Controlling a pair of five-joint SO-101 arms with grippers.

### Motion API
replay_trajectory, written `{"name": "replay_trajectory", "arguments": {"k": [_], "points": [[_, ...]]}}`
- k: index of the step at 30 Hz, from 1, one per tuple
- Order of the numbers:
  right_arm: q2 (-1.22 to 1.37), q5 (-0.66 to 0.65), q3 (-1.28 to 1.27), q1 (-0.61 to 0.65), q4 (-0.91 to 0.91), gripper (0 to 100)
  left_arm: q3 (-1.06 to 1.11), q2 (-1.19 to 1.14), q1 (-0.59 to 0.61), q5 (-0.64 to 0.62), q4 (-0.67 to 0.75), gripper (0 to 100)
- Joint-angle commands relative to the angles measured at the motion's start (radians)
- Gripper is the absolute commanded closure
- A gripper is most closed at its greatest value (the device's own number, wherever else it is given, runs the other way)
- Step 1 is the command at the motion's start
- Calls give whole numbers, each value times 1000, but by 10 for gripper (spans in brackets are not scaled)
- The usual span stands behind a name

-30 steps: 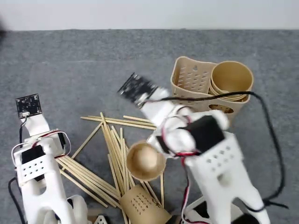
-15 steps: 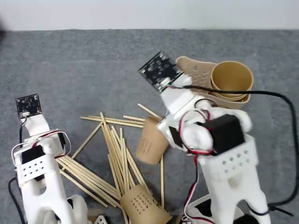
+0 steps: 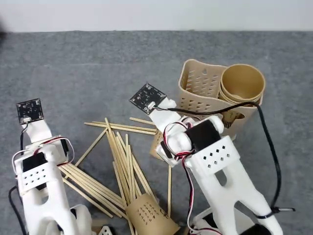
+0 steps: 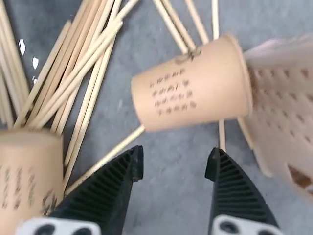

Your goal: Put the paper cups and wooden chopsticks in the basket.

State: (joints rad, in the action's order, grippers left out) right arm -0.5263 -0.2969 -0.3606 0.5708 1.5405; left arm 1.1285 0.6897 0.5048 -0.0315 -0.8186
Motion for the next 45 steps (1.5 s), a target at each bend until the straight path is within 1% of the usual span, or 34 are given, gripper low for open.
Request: {"name": "replay_trajectory", "arguments": {"k": [1, 5, 10, 16, 20, 31, 35, 42, 45], "points": [[12, 0, -2, 8, -90, 775, -7, 31, -3, 6, 23, 905], [119, 3, 26, 2, -128, 775, -7, 31, -3, 6, 23, 905], [275, 6, 184, -53, -116, 775, -7, 31, -3, 6, 23, 905], [461, 8, 396, -79, -19, 775, -7, 31, -3, 6, 23, 905], [561, 8, 511, -82, 8, 775, -7, 31, -3, 6, 23, 905], [756, 3, 638, -171, 8, 775, -7, 31, -3, 6, 23, 905], [788, 2, 641, -153, 71, 778, -7, 31, -3, 6, 23, 905], [759, 2, 641, -42, 231, 779, -7, 31, -3, 6, 23, 905], [731, 8, 638, -4, 252, 779, -7, 31, -3, 6, 23, 905]]}}
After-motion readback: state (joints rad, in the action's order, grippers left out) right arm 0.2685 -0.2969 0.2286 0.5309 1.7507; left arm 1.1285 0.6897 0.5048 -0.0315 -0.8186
